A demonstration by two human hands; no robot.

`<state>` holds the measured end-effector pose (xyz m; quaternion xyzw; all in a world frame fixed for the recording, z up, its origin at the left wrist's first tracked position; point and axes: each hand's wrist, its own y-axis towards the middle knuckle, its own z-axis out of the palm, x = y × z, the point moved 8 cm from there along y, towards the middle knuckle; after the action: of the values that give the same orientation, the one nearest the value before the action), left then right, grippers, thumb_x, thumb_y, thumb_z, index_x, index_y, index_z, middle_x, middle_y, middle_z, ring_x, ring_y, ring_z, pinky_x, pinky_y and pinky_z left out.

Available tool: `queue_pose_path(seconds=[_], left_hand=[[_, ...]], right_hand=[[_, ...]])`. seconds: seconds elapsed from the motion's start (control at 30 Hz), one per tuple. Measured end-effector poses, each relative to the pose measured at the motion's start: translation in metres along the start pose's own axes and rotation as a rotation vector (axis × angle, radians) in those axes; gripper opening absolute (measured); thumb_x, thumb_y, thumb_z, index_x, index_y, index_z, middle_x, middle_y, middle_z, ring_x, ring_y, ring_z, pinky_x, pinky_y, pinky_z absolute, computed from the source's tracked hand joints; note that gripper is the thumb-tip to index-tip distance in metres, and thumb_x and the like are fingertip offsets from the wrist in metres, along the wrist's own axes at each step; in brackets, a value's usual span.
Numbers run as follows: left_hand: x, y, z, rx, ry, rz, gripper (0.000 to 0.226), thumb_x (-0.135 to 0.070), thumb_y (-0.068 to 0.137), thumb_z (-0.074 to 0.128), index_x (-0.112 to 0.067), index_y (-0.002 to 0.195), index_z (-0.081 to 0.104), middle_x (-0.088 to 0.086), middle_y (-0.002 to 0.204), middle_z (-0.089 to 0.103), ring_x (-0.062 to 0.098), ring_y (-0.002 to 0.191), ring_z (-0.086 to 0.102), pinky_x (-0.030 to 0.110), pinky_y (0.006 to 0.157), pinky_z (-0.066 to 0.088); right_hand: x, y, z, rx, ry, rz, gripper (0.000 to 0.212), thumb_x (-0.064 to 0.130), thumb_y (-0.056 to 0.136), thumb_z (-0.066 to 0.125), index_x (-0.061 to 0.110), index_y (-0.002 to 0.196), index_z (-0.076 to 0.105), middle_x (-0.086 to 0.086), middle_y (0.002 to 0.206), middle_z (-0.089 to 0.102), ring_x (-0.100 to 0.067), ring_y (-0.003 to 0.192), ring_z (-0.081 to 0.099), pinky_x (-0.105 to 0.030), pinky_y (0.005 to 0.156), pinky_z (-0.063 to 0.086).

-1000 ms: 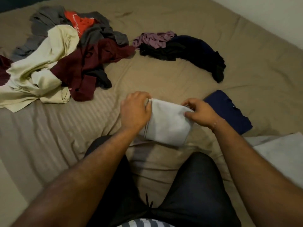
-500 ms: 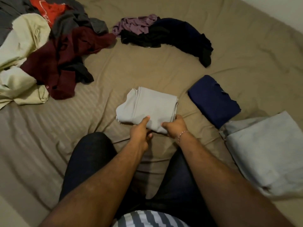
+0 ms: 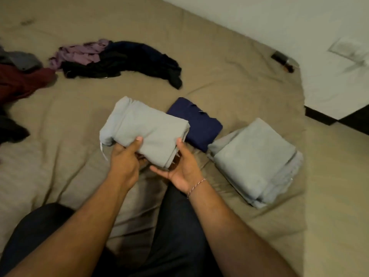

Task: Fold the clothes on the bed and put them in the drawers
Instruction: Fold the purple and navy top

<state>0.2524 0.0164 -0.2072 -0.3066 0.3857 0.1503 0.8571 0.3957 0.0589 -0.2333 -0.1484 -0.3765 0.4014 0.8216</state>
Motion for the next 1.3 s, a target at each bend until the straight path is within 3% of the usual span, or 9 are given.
queue_pose_path(seconds=[0.17, 0.33, 0.4, 0.5, 0.67, 0.8, 1.1, 1.2, 1.3], left_hand=[[0.036, -0.024, 0.098, 0.270, 0.037, -0.061, 0.030, -0.007, 0.099, 0.062, -0.016, 0.128, 0.066, 0.005, 0.124, 0.075, 0.028, 0.110, 0.074, 0.043, 0.076, 0.063], [0.107, -0.057, 0.211, 0.493, 0.026, -0.198, 0.026, -0.007, 0.098, 0.065, -0.022, 0.118, 0.074, 0.005, 0.122, 0.076, 0.025, 0.110, 0.074, 0.039, 0.083, 0.062], [0.146, -0.064, 0.233, 0.509, 0.166, -0.326, 0.022, -0.012, 0.099, 0.065, -0.025, 0.116, 0.072, 0.006, 0.118, 0.077, 0.026, 0.102, 0.076, 0.039, 0.076, 0.063], [0.197, -0.074, 0.230, 0.504, 0.515, -0.537, 0.030, -0.020, 0.098, 0.062, -0.017, 0.128, 0.057, 0.005, 0.102, 0.071, 0.022, 0.081, 0.070, 0.032, 0.059, 0.055], [0.202, -0.066, 0.198, 0.476, 0.669, -0.521, 0.050, -0.028, 0.097, 0.061, -0.030, 0.141, 0.039, 0.002, 0.113, 0.070, 0.014, 0.098, 0.069, 0.028, 0.068, 0.049], [0.151, -0.035, 0.154, 0.341, 0.596, -0.356, 0.042, -0.021, 0.094, 0.063, -0.032, 0.131, 0.046, 0.001, 0.111, 0.072, 0.011, 0.090, 0.072, 0.024, 0.061, 0.052], [-0.068, 0.058, -0.101, -0.306, 0.491, 0.047, 0.039, -0.007, 0.098, 0.058, -0.014, 0.136, 0.054, 0.007, 0.101, 0.069, 0.025, 0.091, 0.069, 0.025, 0.063, 0.047], [-0.127, 0.068, -0.190, -0.526, 0.646, 0.132, 0.031, -0.012, 0.095, 0.062, -0.020, 0.125, 0.061, 0.006, 0.106, 0.070, 0.020, 0.087, 0.068, 0.022, 0.071, 0.053], [-0.171, 0.088, -0.256, -0.648, 0.921, 0.136, 0.040, -0.022, 0.092, 0.069, -0.019, 0.132, 0.061, 0.003, 0.123, 0.066, 0.024, 0.107, 0.067, 0.036, 0.095, 0.054]], right_hand=[[0.088, -0.053, -0.040, -0.077, -0.028, -0.527, 0.058, 0.004, 0.094, 0.066, 0.009, 0.149, 0.047, -0.020, 0.143, 0.060, -0.041, 0.134, 0.056, -0.062, 0.112, 0.043], [0.169, -0.136, -0.123, -0.292, -0.027, -0.870, 0.052, 0.000, 0.094, 0.065, 0.010, 0.144, 0.052, -0.017, 0.139, 0.064, -0.036, 0.127, 0.063, -0.047, 0.096, 0.057], [0.187, -0.160, -0.156, -0.459, -0.092, -0.918, 0.052, -0.001, 0.095, 0.065, 0.009, 0.145, 0.051, -0.017, 0.138, 0.065, -0.035, 0.125, 0.064, -0.047, 0.096, 0.058], [0.191, -0.191, -0.205, -0.952, -0.361, -0.804, 0.082, -0.006, 0.087, 0.071, 0.010, 0.156, 0.028, -0.018, 0.145, 0.056, -0.033, 0.128, 0.061, -0.043, 0.103, 0.054], [0.185, -0.215, -0.190, -1.367, -1.099, -0.727, 0.113, 0.024, 0.072, 0.078, 0.011, 0.163, 0.010, -0.018, 0.167, 0.021, -0.035, 0.151, 0.025, -0.047, 0.123, 0.021], [0.164, -0.159, -0.101, -1.019, -1.539, -0.975, 0.107, 0.015, 0.075, 0.079, 0.010, 0.162, 0.018, -0.014, 0.168, 0.020, -0.031, 0.154, 0.021, -0.042, 0.125, 0.015], [-0.037, 0.091, 0.120, 0.184, -2.039, -0.556, 0.089, 0.039, 0.089, 0.069, 0.019, 0.162, 0.022, -0.007, 0.170, 0.017, -0.026, 0.156, 0.016, -0.043, 0.125, 0.023], [-0.108, 0.135, 0.180, 0.424, -2.099, -0.496, 0.086, 0.044, 0.090, 0.066, 0.021, 0.161, 0.023, -0.007, 0.169, 0.018, -0.026, 0.155, 0.019, -0.041, 0.123, 0.026], [-0.147, 0.173, 0.225, 0.483, -2.039, -0.471, 0.086, 0.043, 0.087, 0.069, 0.022, 0.159, 0.028, -0.006, 0.166, 0.022, -0.028, 0.151, 0.027, -0.042, 0.121, 0.031]])
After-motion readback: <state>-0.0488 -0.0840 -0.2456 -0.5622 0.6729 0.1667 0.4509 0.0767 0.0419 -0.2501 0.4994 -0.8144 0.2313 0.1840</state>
